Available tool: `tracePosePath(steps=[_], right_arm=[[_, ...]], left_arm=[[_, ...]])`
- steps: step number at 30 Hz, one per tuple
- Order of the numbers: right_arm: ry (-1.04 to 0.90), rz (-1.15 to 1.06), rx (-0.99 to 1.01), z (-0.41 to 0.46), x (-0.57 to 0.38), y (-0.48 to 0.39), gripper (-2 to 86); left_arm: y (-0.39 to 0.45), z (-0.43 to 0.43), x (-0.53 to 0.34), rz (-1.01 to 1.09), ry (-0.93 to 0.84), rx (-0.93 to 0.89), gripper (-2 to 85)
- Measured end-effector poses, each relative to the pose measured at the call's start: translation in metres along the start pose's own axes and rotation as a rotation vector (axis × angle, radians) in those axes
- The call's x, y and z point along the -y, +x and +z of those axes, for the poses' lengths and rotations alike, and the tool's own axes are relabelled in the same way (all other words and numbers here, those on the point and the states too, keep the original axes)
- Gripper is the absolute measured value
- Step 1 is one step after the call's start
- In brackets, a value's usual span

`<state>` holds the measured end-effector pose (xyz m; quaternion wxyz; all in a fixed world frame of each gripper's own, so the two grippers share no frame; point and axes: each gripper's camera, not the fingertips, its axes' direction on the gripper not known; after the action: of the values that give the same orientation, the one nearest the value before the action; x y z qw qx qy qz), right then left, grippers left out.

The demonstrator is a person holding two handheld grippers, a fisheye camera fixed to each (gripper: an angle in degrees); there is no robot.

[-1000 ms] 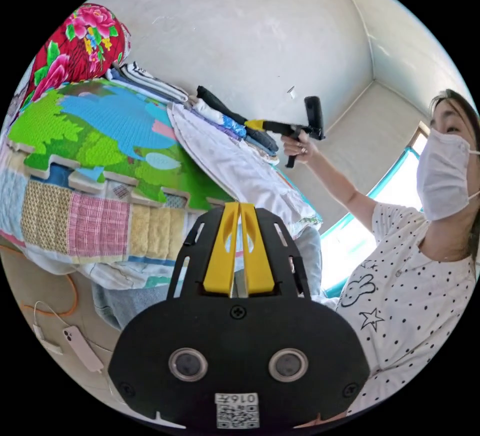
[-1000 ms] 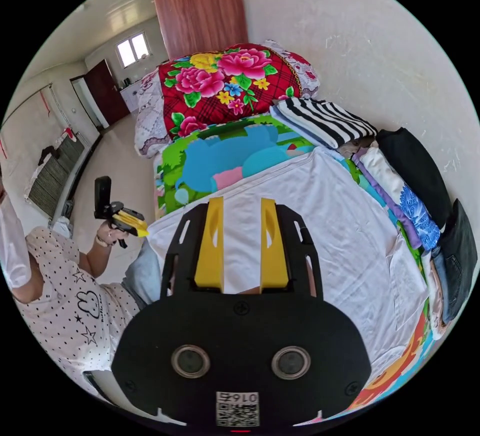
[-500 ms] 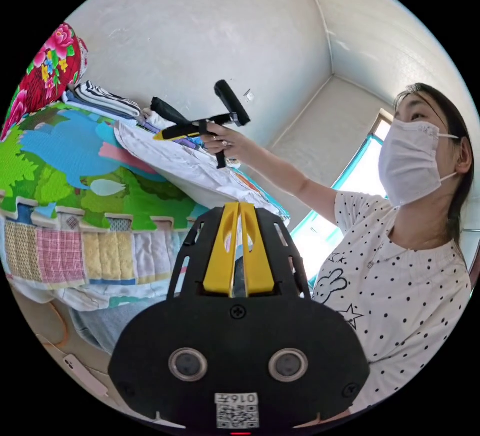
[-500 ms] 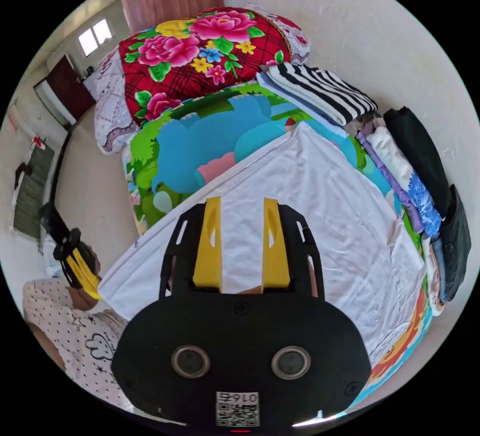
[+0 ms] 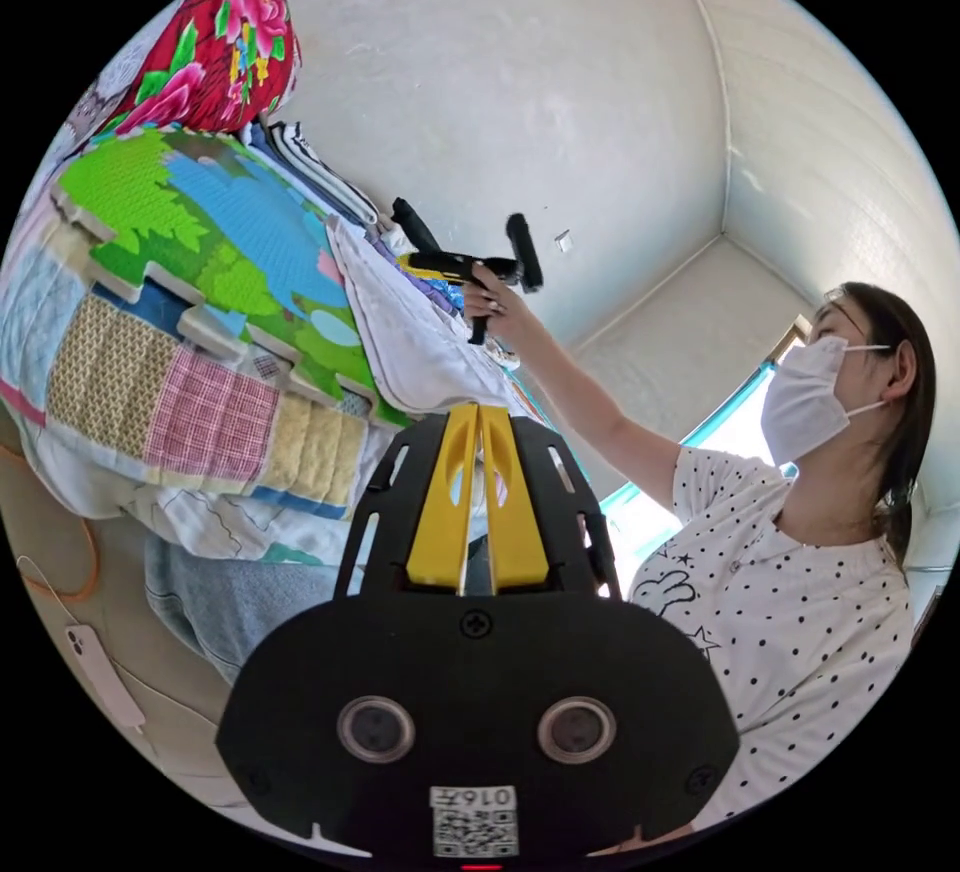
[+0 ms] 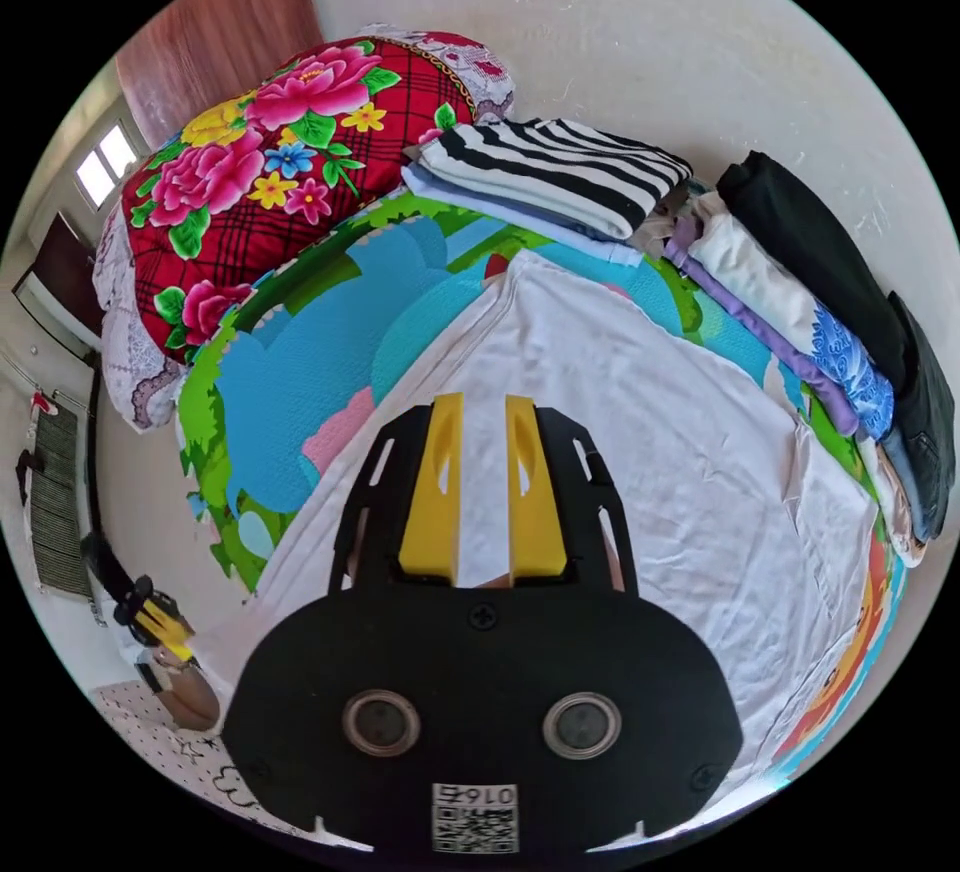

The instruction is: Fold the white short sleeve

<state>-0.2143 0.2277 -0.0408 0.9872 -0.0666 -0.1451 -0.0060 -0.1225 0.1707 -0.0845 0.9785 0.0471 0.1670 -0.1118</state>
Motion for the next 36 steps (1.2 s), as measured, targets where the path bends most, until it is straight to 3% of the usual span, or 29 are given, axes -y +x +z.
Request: tracePosePath(steps=[5,10,12,16,20,23,27,36], right_arm=[[0.082,-0.064,0.093,-0.106,-0.132,0.054,7.0],[0.184,-0.015,-0.248,-0.209,-0.317,0.084,6.1],[0.105,0.103,-0.382,-0.234,-0.395,0.106,5.2],[-0.015,0.249,-0.398,-0.247,-0.476,0.132,6.7],[-0.04,0.287,-0.279,-0.254,-0.525,0.126,10.1],[0.059,0.178,-0.299,-0.274,-0.552,0.092,10.4],[0.209,-0.255,-0.302,-0.296,-0.6,0.014,10.1],[0.192,-0.437,-0.394,-0.3,-0.658,-0.052,8.5]], left_arm=[[-0.01,0.003,-0.004,-0.031,-0.013,0.0,-1.0],[-0.014,0.004,-0.001,-0.034,-0.012,0.01,-1.0],[-0.014,0.006,0.003,-0.033,-0.016,0.021,-1.0],[-0.007,0.011,0.013,-0.02,-0.029,0.06,-1.0],[0.002,0.012,0.016,-0.01,-0.011,0.067,-1.0],[0.006,0.011,0.016,-0.009,-0.007,0.081,-1.0],[0.005,0.013,0.018,-0.017,-0.013,0.096,-1.0],[0.007,0.014,0.027,-0.016,-0.013,0.062,-1.0]])
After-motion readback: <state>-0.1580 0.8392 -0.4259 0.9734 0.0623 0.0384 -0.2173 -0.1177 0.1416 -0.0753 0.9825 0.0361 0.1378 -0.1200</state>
